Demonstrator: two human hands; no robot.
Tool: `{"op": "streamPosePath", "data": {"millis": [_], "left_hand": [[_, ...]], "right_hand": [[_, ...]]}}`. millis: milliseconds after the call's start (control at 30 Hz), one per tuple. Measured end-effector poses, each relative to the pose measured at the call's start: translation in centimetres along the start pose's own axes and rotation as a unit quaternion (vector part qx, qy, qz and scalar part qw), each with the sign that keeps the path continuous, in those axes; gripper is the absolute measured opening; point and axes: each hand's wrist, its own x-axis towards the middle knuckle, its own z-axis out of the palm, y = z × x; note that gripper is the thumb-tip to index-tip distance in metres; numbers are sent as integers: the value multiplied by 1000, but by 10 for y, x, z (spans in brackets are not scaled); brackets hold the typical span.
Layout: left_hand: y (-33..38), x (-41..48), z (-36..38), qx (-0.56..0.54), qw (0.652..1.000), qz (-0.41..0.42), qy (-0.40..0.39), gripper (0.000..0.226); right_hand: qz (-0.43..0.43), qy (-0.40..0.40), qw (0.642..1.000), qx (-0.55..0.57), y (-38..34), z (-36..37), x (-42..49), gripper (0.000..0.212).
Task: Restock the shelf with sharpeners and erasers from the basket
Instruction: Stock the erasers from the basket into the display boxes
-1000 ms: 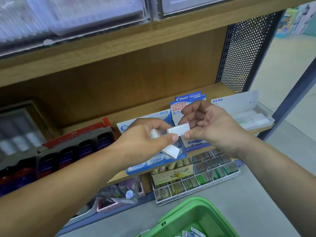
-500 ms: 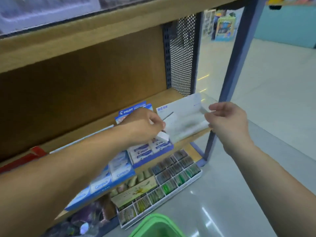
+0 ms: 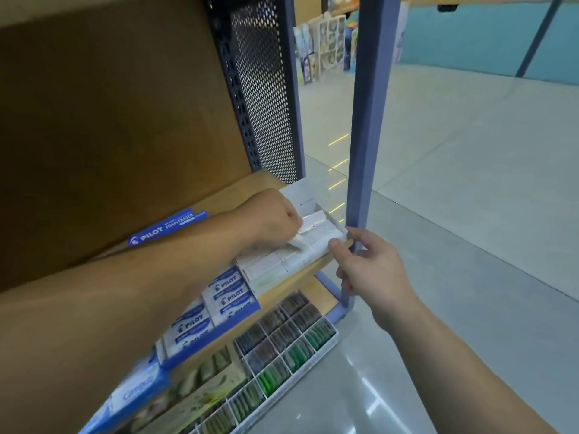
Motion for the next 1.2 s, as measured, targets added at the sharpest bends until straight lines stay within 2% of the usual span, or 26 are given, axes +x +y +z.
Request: {"op": "streamPosePath", "data": {"millis": [233, 333, 500, 600, 667, 733, 800, 833, 933, 1000, 1100, 1200], "left_hand": [[5, 11, 7, -27, 999, -46, -5, 23], [11, 14, 3, 17, 998, -54, -33, 21], [5, 6, 8, 64, 998, 4, -19, 16], [-4, 3, 12, 11, 999, 18, 24, 16], [-6, 3, 14, -12, 999, 24, 42, 28], [-6, 2, 15, -80, 996, 20, 17, 32], [-9, -2, 14, -152, 988, 21, -13, 28], [-10, -5, 14, -162, 986, 30, -10, 24], [-15, -16, 10, -170, 983, 51, 45, 18], [-16, -27, 6, -212, 974, 52, 55, 21], [-17, -46, -2, -252, 966, 51, 12, 16], [-20, -59, -9, -285, 957, 55, -25, 12]], "right_hand": [[-9, 5, 1000, 10, 2, -1, 3, 17], [-8, 8, 1000, 11, 2, 2, 5, 13], [-20, 15, 1000, -2, 2, 4, 6, 23], [-17, 16, 1000, 2, 4, 4, 6, 25], [-13, 19, 1000, 3, 5, 4, 7, 20], [-7, 20, 1000, -1, 6, 5, 8, 15], [-8, 24, 1000, -16, 7, 5, 9, 31], [-20, 38, 999, -24, 7, 5, 9, 32], [-65, 82, 994, -36, -4, 6, 5, 15], [-54, 39, 998, -20, -18, 8, 0, 10], [1, -59, 998, 15, -32, 14, -6, 11], [26, -82, 994, 67, -32, 22, -7, 18]]}}
